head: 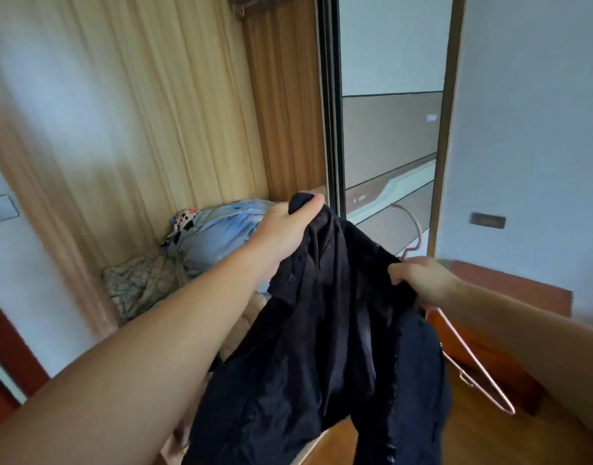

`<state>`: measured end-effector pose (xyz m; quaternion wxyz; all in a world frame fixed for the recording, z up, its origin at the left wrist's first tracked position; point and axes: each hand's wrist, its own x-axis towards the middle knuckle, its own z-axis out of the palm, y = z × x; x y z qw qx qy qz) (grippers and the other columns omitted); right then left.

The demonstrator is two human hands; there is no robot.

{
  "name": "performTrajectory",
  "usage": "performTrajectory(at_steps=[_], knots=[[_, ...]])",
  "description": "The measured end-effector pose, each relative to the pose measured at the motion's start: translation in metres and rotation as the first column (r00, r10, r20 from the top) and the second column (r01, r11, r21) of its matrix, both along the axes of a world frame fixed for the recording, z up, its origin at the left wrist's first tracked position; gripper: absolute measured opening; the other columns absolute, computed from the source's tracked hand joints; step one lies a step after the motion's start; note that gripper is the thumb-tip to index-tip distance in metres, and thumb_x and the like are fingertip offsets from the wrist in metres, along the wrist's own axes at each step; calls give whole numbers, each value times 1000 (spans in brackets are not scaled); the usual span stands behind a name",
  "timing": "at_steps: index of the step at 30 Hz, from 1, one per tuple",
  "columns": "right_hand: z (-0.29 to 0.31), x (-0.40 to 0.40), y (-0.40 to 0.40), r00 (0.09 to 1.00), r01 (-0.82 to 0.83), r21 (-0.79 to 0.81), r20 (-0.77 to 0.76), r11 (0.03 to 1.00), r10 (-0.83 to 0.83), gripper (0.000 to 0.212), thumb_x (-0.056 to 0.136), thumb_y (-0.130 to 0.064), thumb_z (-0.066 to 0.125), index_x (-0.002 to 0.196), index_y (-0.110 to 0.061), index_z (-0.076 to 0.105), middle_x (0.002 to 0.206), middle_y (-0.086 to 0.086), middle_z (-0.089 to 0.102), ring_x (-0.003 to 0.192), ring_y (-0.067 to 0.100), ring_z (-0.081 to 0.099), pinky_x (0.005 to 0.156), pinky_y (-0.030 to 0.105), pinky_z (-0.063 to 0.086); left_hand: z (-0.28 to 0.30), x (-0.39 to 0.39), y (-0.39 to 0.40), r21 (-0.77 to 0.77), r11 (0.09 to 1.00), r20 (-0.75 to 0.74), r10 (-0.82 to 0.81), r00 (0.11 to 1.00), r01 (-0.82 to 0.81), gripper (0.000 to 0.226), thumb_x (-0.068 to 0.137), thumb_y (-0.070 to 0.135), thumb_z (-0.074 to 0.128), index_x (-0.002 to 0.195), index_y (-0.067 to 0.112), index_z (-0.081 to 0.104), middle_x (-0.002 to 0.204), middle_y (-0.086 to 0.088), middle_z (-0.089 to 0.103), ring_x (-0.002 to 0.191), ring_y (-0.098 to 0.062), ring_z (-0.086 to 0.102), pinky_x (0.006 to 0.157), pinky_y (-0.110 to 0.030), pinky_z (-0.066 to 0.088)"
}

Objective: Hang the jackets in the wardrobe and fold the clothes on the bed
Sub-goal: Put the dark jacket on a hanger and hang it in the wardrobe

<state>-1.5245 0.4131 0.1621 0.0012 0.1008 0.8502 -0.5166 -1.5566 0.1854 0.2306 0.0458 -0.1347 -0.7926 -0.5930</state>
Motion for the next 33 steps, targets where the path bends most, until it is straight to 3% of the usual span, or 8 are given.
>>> performTrajectory(at_steps=[3, 7, 12, 15, 17, 22, 27, 33], knots=[[-25, 5, -1, 998, -65, 46, -22, 997, 66, 29, 78, -38, 70, 74, -9, 66, 61, 4, 54, 56, 19, 49, 53, 29, 34, 21, 3, 4, -27, 999, -21, -19, 1000, 19, 37, 81, 60, 64, 67, 27, 72, 82, 5, 75, 82, -14, 71, 76, -32, 53], [-31, 15, -2, 966, 162, 112, -219, 980, -135, 61, 84, -69, 49, 49, -20, 40, 43, -8, 43, 50, 15, 44, 51, 29, 34, 21, 6, 9, -262, 963, -4, -59, 998, 56, 37, 82, 56, 64, 83, 19, 68, 81, 0, 65, 77, -17, 64, 73, -32, 47], [-38, 14, 17, 967, 192, -343, -92, 919, -236, 45, 97, -49, 41, 67, -16, 42, 62, 3, 42, 55, 15, 39, 59, 25, 42, -6, -2, 14, -406, 914, -13, -17, 1000, 10, 33, 87, 41, 68, 107, 14, 70, 104, 0, 71, 93, -13, 63, 85, -28, 48], [-46, 17, 33, 958, 191, -496, -93, 847, -270, 30, 93, -33, 50, 69, -15, 44, 55, 2, 42, 51, 17, 36, 51, 28, 37, -17, -10, 14, -480, 877, -17, 6, 1000, -13, 18, 87, 34, 70, 82, 17, 72, 63, 17, 64, 60, 2, 54, 53, -10, 36], [-51, 18, 42, 944, 201, -514, -126, 834, -305, 25, 89, -26, 52, 68, -14, 47, 55, 3, 39, 46, 17, 34, 46, 27, 30, -23, -15, 13, -511, 859, -19, 32, 999, -37, 16, 88, 29, 70, 73, 24, 68, 48, 25, 56, 47, 10, 49, 44, -6, 31], [-68, 25, 66, 976, 125, -528, -89, 840, -201, 42, 92, -24, 45, 51, -24, 38, 47, -2, 31, 42, 13, 21, 40, 22, 22, -22, -21, 3, -609, 788, -5, 104, 995, -85, 29, 91, 29, 65, 104, 4, 69, 105, -10, 71, 94, -21, 64, 82, -32, 48], [-76, 36, 76, 996, 43, -201, -63, 979, -57, 40, 94, -27, 45, 56, -18, 40, 52, 4, 30, 48, 16, 24, 51, 27, 21, -17, -22, -6, -662, 739, -47, 127, 991, -126, 32, 94, 32, 59, 103, 3, 68, 104, -14, 70, 95, -26, 63, 73, -30, 42], [-64, 29, 51, 996, 34, 92, -81, 995, -26, 37, 97, -34, 45, 69, -10, 50, 57, 8, 42, 52, 18, 39, 52, 27, 32, -13, -12, 5, -692, 711, -95, 80, 992, -123, 39, 91, 36, 63, 92, -3, 64, 75, -8, 56, 67, -17, 51, 59, -28, 36]])
